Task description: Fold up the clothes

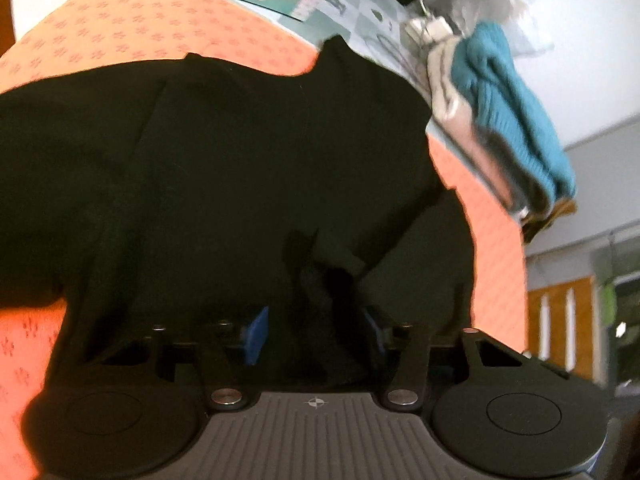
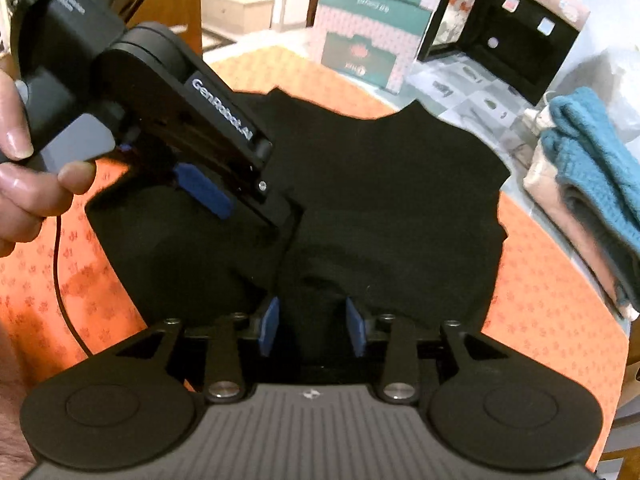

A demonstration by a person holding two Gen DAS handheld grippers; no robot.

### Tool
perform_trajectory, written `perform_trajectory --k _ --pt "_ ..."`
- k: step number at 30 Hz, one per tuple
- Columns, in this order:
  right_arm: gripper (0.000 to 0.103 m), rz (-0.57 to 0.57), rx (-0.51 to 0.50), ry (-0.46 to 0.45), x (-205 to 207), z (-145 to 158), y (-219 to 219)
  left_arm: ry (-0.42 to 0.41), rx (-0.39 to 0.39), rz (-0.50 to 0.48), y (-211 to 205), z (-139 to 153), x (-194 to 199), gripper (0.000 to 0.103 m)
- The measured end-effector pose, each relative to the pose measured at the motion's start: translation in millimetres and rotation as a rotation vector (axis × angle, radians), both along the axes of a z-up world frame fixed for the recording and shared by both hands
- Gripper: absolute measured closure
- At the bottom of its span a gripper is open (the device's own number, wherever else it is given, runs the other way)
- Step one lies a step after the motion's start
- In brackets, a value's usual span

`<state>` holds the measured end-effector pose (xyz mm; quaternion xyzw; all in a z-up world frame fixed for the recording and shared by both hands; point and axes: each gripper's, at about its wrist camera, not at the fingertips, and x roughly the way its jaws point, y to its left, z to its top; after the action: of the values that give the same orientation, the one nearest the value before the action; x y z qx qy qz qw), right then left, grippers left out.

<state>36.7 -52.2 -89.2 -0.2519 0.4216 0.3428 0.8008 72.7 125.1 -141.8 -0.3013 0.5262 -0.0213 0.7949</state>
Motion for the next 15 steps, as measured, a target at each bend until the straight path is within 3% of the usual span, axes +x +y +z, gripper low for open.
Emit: perform_trajectory --k 1,3,4,5,8,10,15 --pt "0.062 -0.001 -0.006 0.002 1 -3 1 0.004 0.025 -0.018 -3 -2 1 0.068" --pt "0.076 -0.012 -0.01 0.007 3 -6 0 0.005 0.063 -0.048 -10 -5 2 0.071" --pt "0.089 -0.019 -0.005 0.013 5 -6 -2 0.001 0.078 -0.059 -13 -5 3 0.071" --pt "0.091 -0.032 0.005 0.019 6 -5 -5 -0.004 0.088 -0.068 -15 -5 3 0.071" --pt "0.096 -0.084 0.052 0.042 13 2 -18 -0.002 0.086 -0.063 -15 -6 3 0.071" --pt "0.096 -0.141 0.103 0.053 19 9 -33 0.002 0.082 -0.053 -13 -7 2 0.078" --pt "0.097 -0.334 0.266 0.035 31 33 -88 0.008 0.066 -0.035 -10 -9 1 0.08"
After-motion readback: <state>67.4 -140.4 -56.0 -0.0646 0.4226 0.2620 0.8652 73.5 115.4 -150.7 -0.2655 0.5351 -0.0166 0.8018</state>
